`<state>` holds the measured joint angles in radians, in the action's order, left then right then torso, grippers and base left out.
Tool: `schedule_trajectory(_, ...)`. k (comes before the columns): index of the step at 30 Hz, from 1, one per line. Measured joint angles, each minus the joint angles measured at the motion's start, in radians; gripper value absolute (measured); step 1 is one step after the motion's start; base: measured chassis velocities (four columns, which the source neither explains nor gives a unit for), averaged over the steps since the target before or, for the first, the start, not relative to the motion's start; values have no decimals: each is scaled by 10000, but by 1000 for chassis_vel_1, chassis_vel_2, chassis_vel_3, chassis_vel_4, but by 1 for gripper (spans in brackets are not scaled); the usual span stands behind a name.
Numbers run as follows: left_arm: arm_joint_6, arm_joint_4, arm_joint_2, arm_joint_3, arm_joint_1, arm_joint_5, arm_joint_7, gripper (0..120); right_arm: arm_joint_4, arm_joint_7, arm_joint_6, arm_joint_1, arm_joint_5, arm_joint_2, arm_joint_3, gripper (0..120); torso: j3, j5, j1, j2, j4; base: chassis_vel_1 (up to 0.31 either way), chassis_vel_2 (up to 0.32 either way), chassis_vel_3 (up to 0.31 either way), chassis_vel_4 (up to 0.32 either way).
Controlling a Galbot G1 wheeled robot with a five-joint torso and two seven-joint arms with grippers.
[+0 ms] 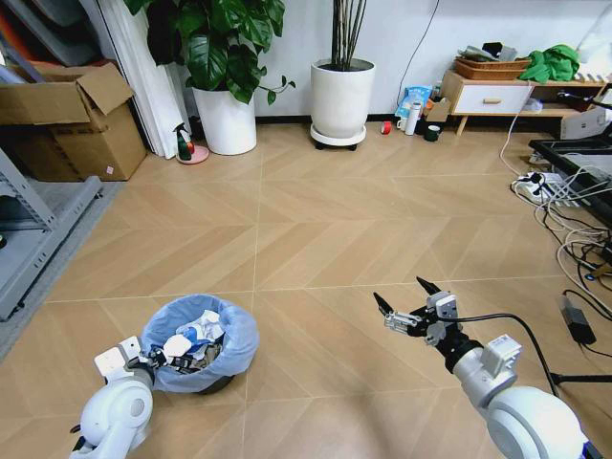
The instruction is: Pick up the trash bin and place the garbage on the floor into it.
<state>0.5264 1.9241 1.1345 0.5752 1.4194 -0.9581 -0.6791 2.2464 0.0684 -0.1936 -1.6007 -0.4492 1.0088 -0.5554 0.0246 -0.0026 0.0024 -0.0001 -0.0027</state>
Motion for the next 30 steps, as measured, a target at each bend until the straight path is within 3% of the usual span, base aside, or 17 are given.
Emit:
schedule_trajectory(13, -359, 1134, -150, 172, 266, 181, -188, 86, 82, -2, -4, -20, -12, 119, -47, 100, -1, 3, 0, 0, 1, 0, 0, 0, 0)
schedule_trajectory(16, -568, 1362, -186, 326, 406, 532, 126, 95, 147, -36, -35, -41, -20, 168, -153, 100, -1, 5, 0, 0, 2, 0, 0, 0, 0)
schedule_trajectory(20, -933, 1644, -205, 404, 577, 893, 357, 100, 204, -119, -52, -47, -44, 274, -299, 100, -1, 5, 0, 0, 2, 0, 0, 0, 0)
schedule_trajectory(23, -1881, 1918, -72, 572, 866, 2230, 1593, 100, 315, -503, -127, -126, -63, 592, -568, 100, -1, 7, 0, 0, 2, 0, 0, 0, 0)
schedule_trajectory(24, -1881, 1918, -72, 572, 866, 2230, 1593, 100, 315, -503, -127, -126, -63, 592, -568, 100, -1, 7, 0, 0, 2, 0, 0, 0, 0)
schedule_trajectory(26, -2487, 2180, 149, 753, 1156, 3580, 2709, 100, 427, -894, -238, -322, -66, 910, -883, 100, -2, 6, 0, 0, 2, 0, 0, 0, 0)
schedule_trajectory(29, -2865, 2637, 639, 1039, 1559, 4895, 4031, 100, 578, -1233, -382, -687, -33, 1398, -1568, 100, -2, 7, 0, 0, 0, 0, 0, 0, 0)
schedule_trajectory(30, -2865, 2637, 639, 1039, 1559, 4895, 4031, 100, 578, -1233, -382, -687, -33, 1398, -1568, 100, -2, 7, 0, 0, 0, 0, 0, 0, 0)
